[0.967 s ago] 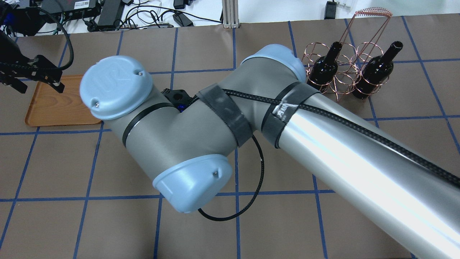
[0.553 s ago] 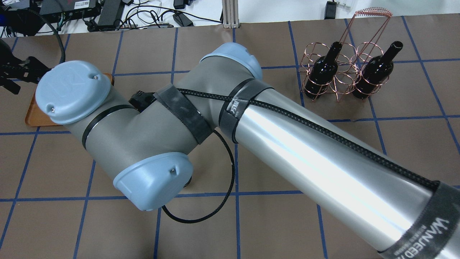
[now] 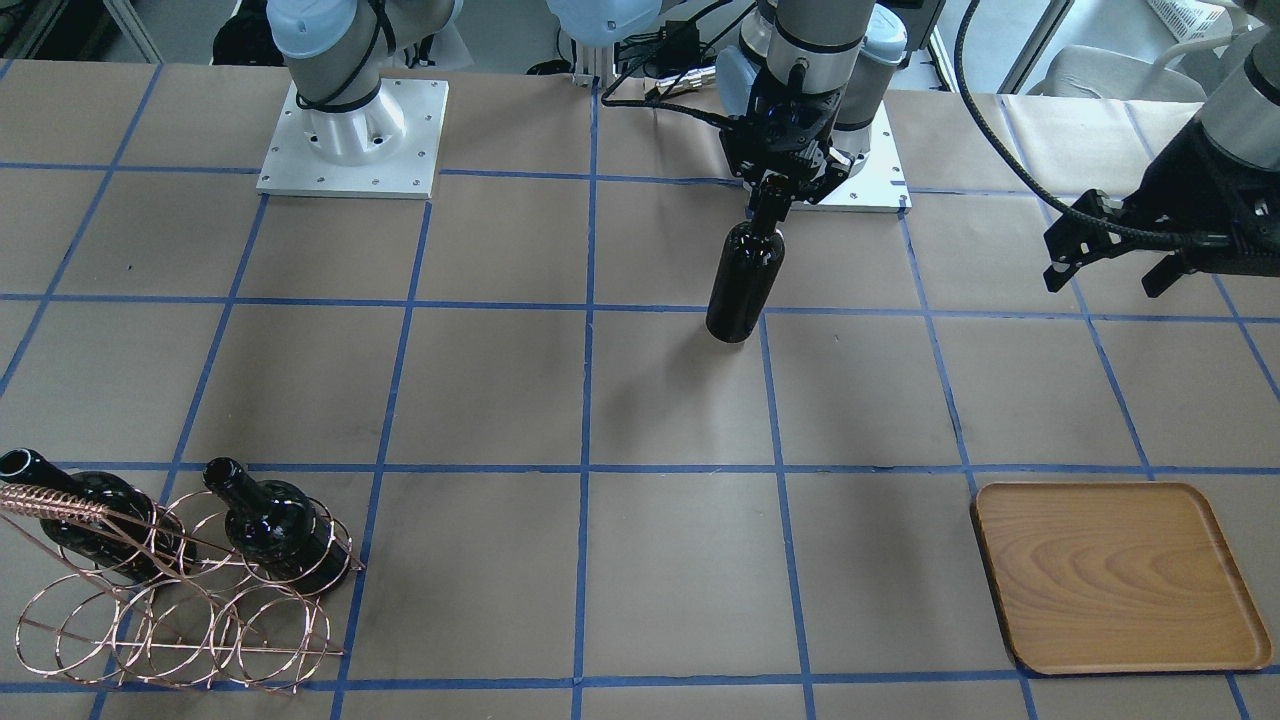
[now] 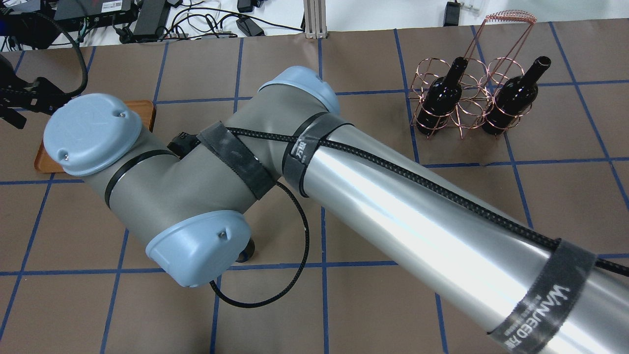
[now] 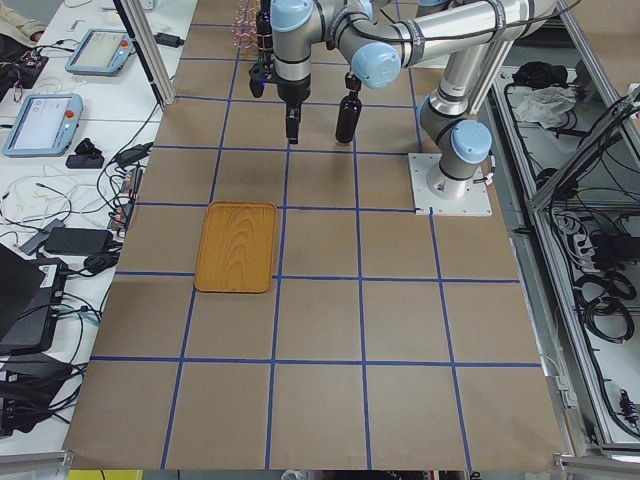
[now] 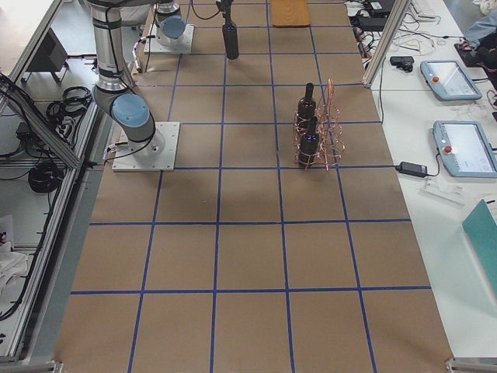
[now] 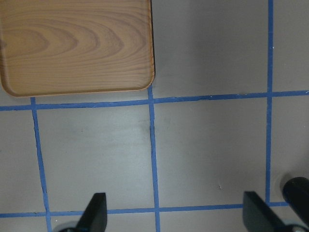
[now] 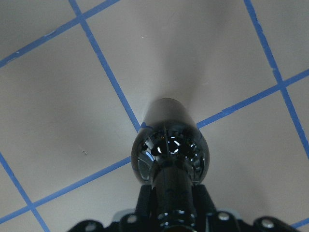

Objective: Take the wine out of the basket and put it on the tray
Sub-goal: 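Carry the bottle across toward the left arm with the right gripper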

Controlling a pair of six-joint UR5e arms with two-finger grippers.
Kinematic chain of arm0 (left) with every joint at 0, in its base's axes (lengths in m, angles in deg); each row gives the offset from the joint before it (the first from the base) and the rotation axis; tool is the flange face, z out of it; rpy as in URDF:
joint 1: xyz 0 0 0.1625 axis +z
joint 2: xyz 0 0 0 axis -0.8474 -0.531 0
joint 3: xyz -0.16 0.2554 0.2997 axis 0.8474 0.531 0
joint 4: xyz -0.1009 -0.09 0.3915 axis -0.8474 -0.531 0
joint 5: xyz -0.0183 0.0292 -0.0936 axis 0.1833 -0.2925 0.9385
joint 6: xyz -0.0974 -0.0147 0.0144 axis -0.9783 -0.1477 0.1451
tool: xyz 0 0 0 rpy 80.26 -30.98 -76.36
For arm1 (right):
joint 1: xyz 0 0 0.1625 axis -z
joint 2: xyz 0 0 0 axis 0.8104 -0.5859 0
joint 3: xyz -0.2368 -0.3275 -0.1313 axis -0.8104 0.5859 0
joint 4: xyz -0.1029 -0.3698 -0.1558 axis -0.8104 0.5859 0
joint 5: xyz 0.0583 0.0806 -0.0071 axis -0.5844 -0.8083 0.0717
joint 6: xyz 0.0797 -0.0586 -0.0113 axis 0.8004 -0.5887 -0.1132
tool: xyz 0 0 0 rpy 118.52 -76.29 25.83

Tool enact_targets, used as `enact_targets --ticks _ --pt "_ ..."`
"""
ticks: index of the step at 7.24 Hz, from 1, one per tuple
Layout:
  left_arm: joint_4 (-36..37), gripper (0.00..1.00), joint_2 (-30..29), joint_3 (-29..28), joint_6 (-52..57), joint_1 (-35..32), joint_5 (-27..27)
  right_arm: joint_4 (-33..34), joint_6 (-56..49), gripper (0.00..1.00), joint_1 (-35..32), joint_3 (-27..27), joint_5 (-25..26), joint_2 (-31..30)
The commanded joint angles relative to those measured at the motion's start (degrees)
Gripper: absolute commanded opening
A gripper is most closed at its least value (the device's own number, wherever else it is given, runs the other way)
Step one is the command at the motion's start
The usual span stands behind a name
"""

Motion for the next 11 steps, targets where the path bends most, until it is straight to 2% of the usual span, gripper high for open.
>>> enact_targets --ticks 1,4,7,9,10,11 --pt "0.1 1.0 -0.1 0.0 0.0 0.0 -0.1 0.7 1.2 0.0 -0.6 0.2 -0.3 0.5" --pt "0.0 1.0 -0.2 0.0 -0.2 -0.1 0.4 1.4 1.0 0.0 -0.7 -0.1 -1.2 0.7" --pt "0.0 1.0 -0.3 0.0 -0.2 -0.1 0.3 1.5 -2.1 1.0 -0.7 -0.2 -0.3 1.0" --pt "-0.1 1.0 -0.4 0.0 -0.3 -0.3 0.4 2.1 -2.2 1.0 -0.6 0.1 -0.3 0.4" --pt "0.0 1.0 -0.3 0.0 -0.7 -0.9 0.4 1.9 -2.6 1.0 -0.4 0.2 -0.1 -1.8" --pt "-0.2 1.0 -0.5 0.0 -0.7 -1.0 0.5 0.7 -7.3 1.0 0.7 0.1 1.4 -5.0"
